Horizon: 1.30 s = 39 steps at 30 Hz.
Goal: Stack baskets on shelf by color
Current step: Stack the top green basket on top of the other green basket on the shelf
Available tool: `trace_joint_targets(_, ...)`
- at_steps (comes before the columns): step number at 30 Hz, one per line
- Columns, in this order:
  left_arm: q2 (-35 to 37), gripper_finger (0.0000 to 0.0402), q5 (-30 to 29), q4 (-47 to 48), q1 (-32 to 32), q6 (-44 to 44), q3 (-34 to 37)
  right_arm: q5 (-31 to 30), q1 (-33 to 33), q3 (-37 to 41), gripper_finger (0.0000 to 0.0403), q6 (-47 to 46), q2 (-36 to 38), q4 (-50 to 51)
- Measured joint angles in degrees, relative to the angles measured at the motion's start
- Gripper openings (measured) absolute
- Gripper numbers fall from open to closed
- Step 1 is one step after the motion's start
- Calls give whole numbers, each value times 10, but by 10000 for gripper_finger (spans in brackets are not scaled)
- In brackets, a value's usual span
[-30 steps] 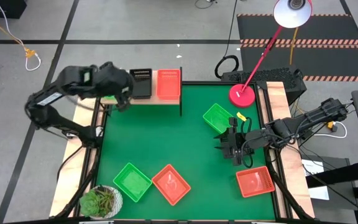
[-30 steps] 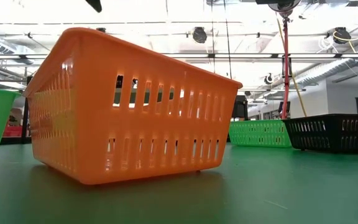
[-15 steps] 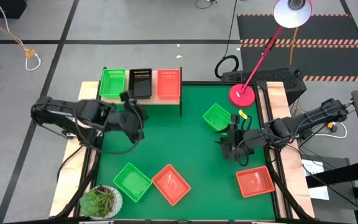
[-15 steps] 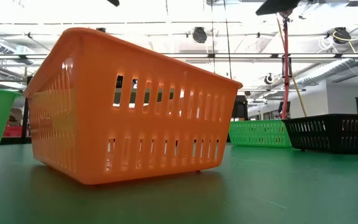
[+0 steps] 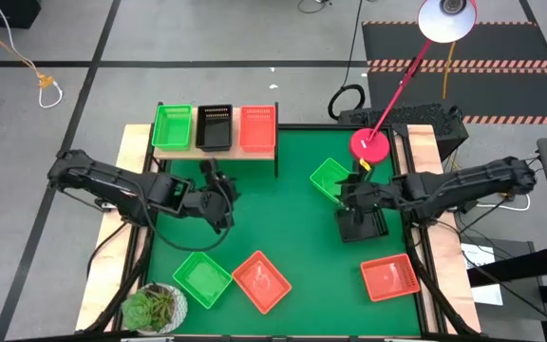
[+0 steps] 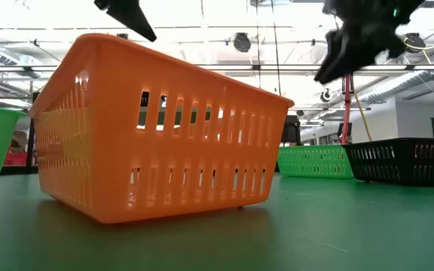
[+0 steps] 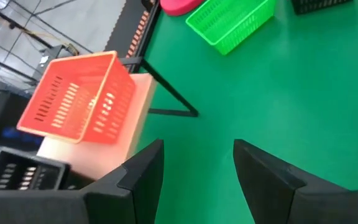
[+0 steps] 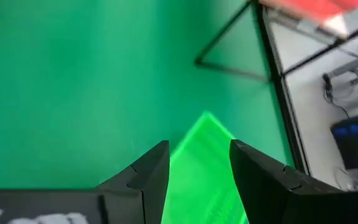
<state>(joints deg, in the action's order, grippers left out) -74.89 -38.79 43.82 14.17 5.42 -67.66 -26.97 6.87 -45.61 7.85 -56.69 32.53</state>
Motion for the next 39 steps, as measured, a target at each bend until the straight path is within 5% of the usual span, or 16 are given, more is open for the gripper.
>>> trace_joint_targets(11,0,195,28,-20,0,-5,5,106,-69,61,162,96,0,10)
trace_joint_targets(39,0,195,30,-21,0,-5,5,104,-141,145,150,183,0,20)
